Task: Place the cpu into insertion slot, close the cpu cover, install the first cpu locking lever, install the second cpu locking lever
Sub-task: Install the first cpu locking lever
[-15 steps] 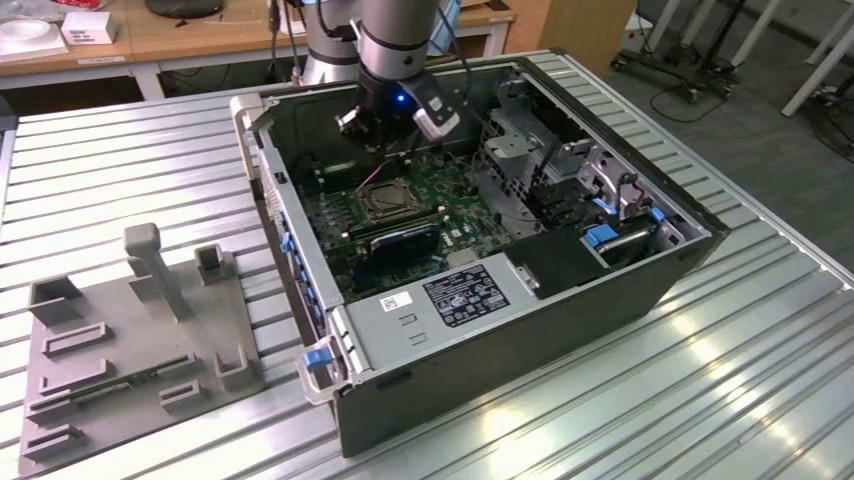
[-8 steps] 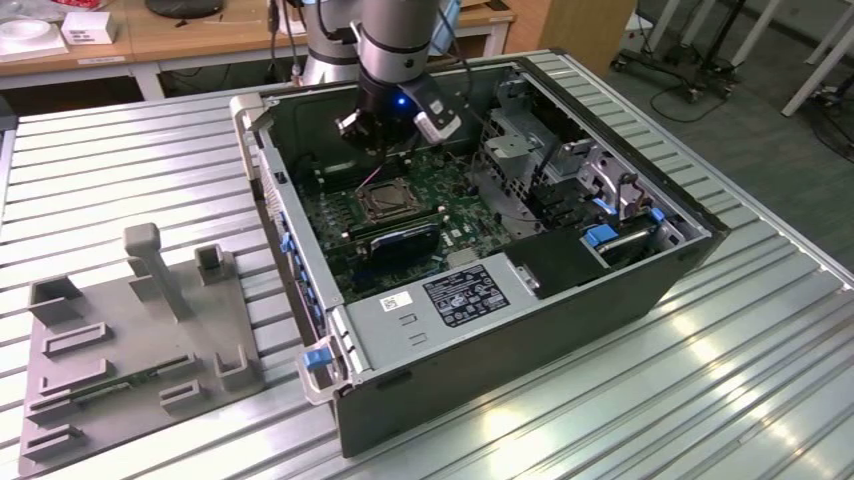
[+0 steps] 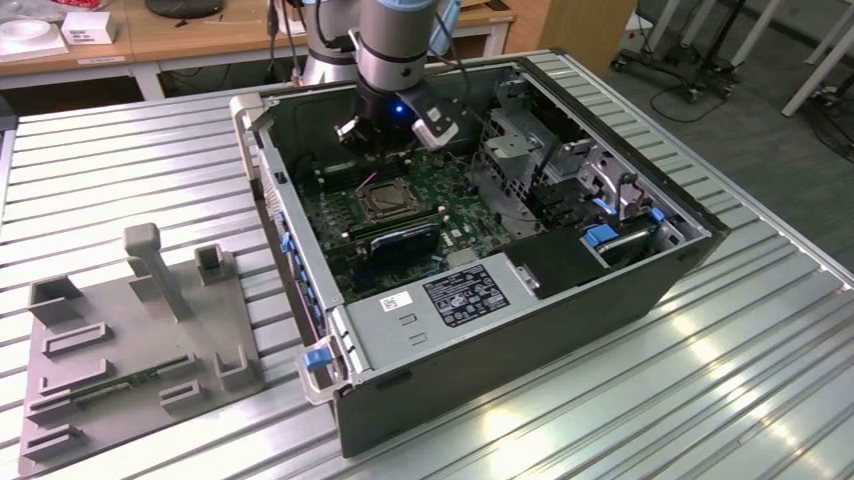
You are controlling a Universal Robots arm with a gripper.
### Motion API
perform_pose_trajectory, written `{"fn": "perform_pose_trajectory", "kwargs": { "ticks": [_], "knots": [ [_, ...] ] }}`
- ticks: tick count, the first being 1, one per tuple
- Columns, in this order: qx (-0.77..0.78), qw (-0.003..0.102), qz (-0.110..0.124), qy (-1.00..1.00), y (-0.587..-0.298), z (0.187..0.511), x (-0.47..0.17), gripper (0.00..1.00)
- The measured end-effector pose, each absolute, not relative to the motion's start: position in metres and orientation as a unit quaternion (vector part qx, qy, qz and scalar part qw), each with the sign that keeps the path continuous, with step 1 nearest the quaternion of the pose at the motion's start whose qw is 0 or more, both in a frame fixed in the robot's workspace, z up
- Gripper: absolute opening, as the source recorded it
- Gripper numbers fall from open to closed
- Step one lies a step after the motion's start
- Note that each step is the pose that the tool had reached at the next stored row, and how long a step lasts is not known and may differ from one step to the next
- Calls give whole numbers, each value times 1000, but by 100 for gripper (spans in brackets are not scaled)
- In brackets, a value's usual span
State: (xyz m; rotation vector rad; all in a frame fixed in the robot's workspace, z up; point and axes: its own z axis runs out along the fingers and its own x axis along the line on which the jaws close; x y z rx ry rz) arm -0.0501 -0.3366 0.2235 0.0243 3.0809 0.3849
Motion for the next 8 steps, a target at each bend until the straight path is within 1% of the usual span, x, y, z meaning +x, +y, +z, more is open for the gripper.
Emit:
{"fn": "perform_pose_trajectory", "kwargs": {
  "ticks": [8],
  "knots": [
    [8,19,124,992,-336,217,-52,11]
  ]
}}
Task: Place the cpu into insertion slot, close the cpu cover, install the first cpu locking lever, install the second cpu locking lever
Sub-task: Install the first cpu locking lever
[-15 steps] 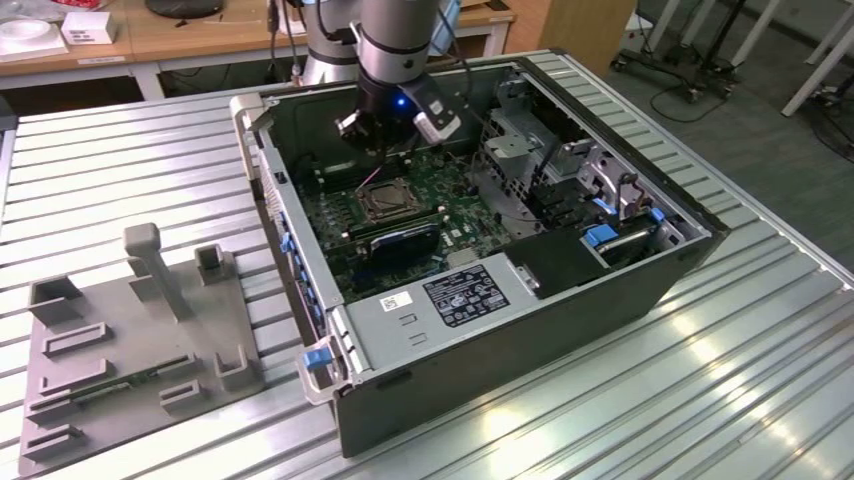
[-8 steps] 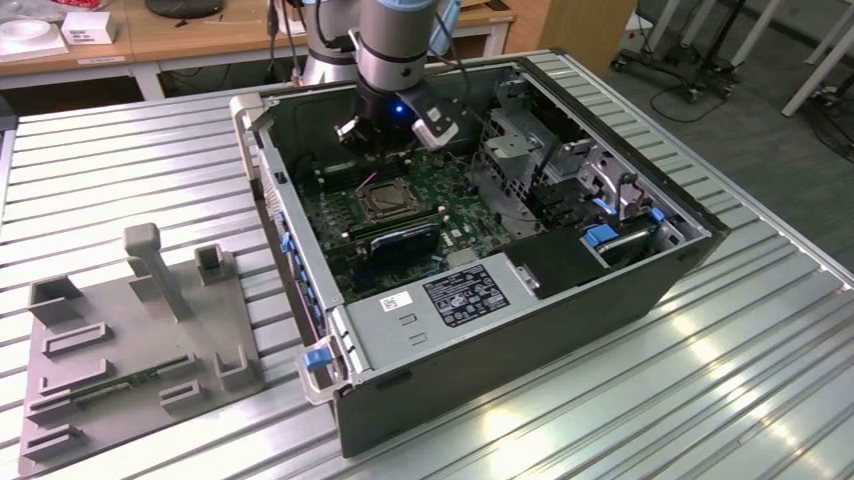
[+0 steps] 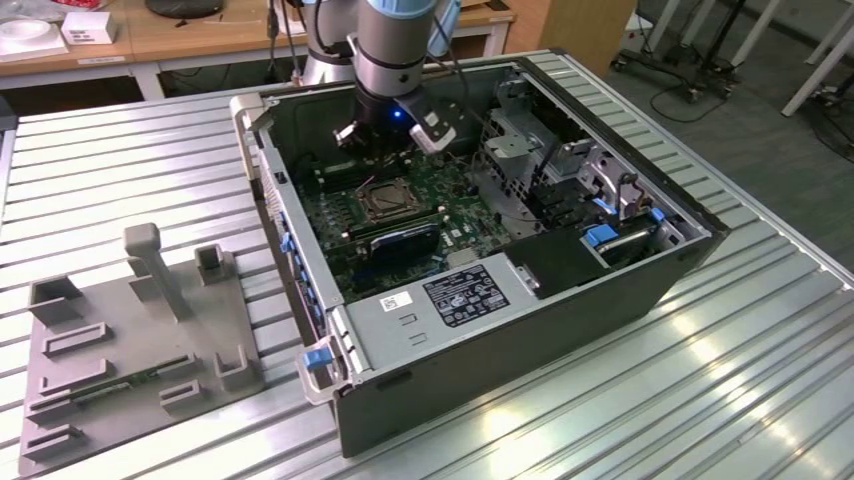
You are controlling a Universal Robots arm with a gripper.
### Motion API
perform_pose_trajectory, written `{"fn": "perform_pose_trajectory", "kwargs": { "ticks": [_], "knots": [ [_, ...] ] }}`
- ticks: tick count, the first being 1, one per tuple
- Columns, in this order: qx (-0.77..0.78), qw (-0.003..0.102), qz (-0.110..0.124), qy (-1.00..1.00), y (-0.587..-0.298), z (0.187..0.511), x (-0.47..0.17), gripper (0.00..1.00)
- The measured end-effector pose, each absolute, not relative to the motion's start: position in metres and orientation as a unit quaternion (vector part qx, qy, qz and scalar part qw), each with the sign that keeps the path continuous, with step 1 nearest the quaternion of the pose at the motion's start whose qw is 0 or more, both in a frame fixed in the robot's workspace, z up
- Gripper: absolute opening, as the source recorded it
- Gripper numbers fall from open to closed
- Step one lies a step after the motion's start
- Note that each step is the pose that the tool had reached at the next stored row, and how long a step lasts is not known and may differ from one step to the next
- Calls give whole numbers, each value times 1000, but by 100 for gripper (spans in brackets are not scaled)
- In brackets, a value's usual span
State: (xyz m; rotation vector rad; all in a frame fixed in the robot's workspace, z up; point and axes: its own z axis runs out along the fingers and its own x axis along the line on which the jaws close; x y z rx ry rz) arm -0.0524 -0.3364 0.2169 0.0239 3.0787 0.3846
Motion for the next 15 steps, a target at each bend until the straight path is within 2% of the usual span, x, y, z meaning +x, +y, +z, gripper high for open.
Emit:
{"fn": "perform_pose_trajectory", "kwargs": {
  "ticks": [15],
  "knots": [
    [8,20,124,992,-333,211,-53,11]
  ]
}}
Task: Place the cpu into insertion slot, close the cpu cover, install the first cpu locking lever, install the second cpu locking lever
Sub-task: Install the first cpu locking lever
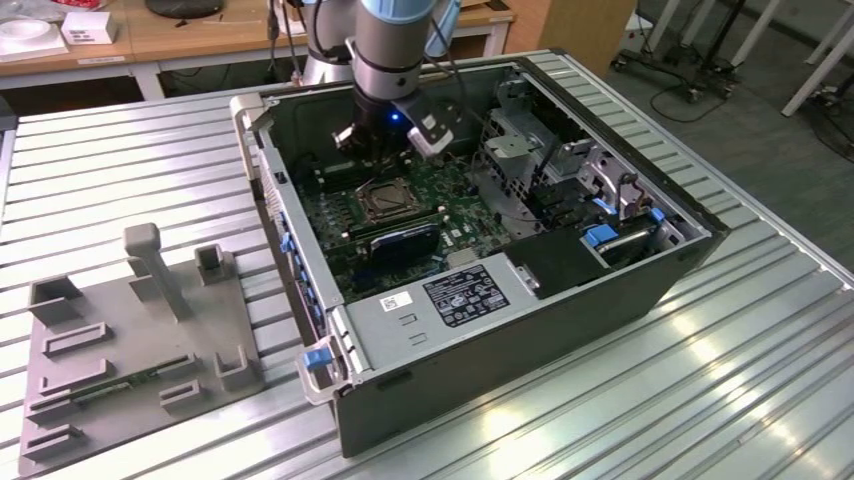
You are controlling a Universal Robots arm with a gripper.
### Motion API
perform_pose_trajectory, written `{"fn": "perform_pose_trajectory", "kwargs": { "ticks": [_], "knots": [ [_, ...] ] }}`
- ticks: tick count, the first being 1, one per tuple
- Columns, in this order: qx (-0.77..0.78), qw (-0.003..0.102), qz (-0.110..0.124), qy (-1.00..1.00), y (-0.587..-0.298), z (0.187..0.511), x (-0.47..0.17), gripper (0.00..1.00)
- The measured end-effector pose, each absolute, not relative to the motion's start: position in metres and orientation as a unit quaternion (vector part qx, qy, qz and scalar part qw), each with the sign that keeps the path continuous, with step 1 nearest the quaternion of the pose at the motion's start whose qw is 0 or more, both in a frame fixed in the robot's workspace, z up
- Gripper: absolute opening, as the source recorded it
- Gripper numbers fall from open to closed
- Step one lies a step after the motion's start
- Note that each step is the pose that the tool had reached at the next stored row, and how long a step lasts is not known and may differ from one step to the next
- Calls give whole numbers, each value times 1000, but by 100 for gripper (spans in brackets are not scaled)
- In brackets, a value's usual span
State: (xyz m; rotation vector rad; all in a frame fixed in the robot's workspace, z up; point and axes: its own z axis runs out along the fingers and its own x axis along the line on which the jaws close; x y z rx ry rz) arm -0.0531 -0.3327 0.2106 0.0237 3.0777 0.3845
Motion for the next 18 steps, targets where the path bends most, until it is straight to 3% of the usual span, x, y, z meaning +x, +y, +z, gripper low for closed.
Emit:
{"fn": "perform_pose_trajectory", "kwargs": {
  "ticks": [18],
  "knots": [
    [8,20,121,992,-332,198,-53,11]
  ]
}}
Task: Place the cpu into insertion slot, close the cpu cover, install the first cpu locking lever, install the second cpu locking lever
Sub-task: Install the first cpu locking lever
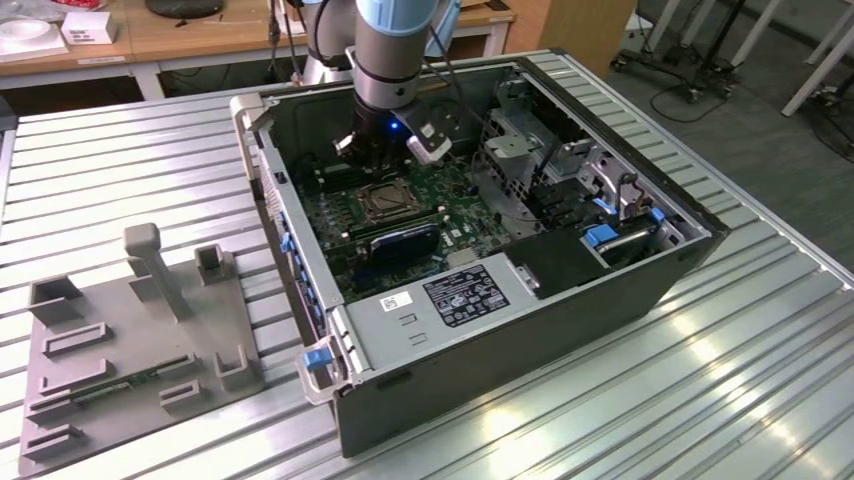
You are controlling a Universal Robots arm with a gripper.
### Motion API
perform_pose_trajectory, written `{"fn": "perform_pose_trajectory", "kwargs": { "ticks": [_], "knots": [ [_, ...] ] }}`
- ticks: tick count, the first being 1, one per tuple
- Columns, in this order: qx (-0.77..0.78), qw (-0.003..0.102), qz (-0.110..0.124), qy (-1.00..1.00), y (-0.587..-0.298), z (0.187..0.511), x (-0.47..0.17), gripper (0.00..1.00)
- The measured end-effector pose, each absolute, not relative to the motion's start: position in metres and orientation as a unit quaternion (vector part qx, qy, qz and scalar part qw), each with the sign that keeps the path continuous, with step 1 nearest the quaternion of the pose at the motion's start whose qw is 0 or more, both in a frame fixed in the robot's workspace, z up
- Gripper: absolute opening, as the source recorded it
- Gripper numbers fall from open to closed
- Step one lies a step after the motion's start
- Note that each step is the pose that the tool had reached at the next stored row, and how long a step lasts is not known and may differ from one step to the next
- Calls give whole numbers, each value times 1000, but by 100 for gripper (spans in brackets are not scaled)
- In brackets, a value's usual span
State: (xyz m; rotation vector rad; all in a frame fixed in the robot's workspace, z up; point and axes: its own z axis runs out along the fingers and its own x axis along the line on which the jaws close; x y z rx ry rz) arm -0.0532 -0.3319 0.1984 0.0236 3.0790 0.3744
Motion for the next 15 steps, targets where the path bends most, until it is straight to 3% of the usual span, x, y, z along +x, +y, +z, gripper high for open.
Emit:
{"fn": "perform_pose_trajectory", "kwargs": {
  "ticks": [15],
  "knots": [
    [8,20,121,992,-328,200,-53,11]
  ]
}}
